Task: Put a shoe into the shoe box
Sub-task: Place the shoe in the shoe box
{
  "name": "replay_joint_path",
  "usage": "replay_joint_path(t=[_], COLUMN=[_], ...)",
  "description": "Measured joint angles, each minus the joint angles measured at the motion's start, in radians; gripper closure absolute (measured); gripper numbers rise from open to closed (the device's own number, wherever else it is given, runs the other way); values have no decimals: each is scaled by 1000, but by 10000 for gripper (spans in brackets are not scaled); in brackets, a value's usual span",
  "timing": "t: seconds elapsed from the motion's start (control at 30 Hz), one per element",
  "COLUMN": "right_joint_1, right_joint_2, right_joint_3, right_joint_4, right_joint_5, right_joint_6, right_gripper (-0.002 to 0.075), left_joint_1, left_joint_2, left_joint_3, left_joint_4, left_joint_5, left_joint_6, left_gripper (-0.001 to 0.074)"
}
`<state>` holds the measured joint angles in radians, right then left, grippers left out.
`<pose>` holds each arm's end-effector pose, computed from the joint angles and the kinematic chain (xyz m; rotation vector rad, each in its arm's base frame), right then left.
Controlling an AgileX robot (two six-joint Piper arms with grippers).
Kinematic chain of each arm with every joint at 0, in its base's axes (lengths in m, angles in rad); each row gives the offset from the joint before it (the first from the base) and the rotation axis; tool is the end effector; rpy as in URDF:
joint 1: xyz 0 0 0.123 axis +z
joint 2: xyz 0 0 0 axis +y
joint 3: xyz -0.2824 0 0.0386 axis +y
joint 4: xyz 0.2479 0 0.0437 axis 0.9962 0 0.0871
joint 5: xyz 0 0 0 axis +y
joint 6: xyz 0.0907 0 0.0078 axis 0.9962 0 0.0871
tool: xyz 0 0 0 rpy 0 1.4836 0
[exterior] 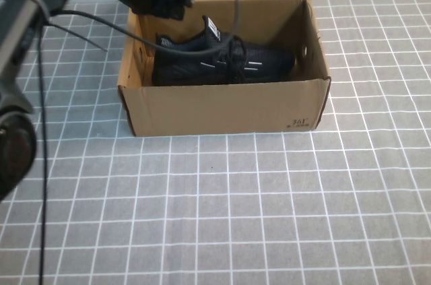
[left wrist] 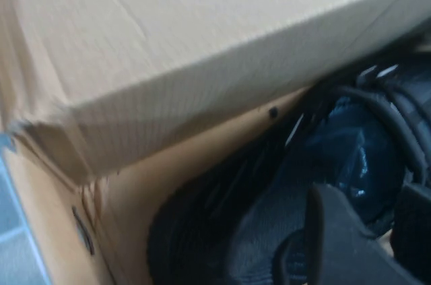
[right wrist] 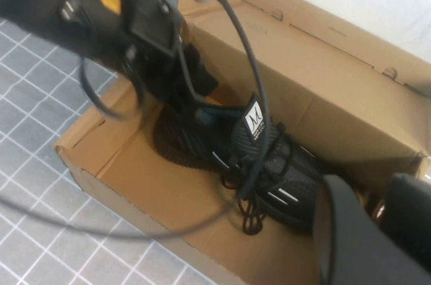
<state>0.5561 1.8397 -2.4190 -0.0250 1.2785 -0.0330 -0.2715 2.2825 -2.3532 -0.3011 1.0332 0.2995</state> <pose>0.3156 0.1936 0.5049 -0.6317 2.1021 0.2657 0.4904 -0.1606 0.3062 0.6110 2.3433 -0.3712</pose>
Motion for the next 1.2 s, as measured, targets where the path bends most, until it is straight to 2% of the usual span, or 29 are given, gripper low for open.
replay_joint_path(t=[0.23, 0.5, 0.57, 0.77, 0.9, 1.2], right_joint_1=[0, 0, 0, 0, 0, 0], right_joint_2=[0, 0, 0, 0, 0, 0], right_joint_3=[0, 0, 0, 0, 0, 0], right_joint_4=[-9, -28, -32, -36, -36, -36], right_joint_5=[0, 0, 0, 0, 0, 0], right_joint_6=[0, 0, 0, 0, 0, 0], right_gripper=[602, 605, 605, 605, 606, 606], left_joint_1=[-88, -96, -96, -96, -96, -96], left_joint_2=[0, 2, 2, 2, 4, 64], left_joint_3=[0, 0, 0, 0, 0, 0], left_joint_4=[225, 356, 367, 405, 443, 446], left_joint_5=[18, 40, 46, 44, 34, 24], left_joint_6=[-167, -233, -233, -229, -287, -371], left_gripper=[564, 554, 515, 335, 306, 301])
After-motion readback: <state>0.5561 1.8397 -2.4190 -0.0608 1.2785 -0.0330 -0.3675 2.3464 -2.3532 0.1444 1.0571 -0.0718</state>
